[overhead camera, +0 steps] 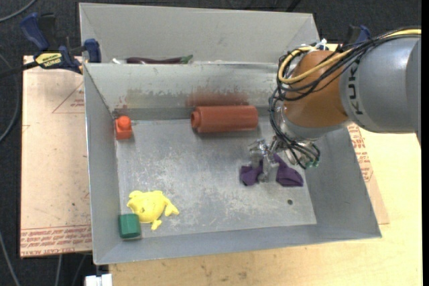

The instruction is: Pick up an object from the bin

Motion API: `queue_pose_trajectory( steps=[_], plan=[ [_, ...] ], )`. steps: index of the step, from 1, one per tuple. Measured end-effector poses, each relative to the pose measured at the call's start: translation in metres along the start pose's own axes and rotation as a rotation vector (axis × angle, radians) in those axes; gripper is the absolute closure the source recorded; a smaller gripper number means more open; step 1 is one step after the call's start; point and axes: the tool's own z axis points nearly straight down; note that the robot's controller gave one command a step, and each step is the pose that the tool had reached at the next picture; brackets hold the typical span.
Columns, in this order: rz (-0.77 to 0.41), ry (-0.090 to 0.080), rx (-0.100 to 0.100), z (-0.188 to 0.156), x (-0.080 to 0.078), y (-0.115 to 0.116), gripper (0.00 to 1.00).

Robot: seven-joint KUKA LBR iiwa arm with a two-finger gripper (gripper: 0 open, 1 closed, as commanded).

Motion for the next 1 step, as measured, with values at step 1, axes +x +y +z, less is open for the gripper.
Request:
queue_pose_trajectory(
  steps=[1],
  plan=[
    [0.073, -0.004, 0.0, -0.1384, -0.0024, 0.0033, 1.0]
  ],
)
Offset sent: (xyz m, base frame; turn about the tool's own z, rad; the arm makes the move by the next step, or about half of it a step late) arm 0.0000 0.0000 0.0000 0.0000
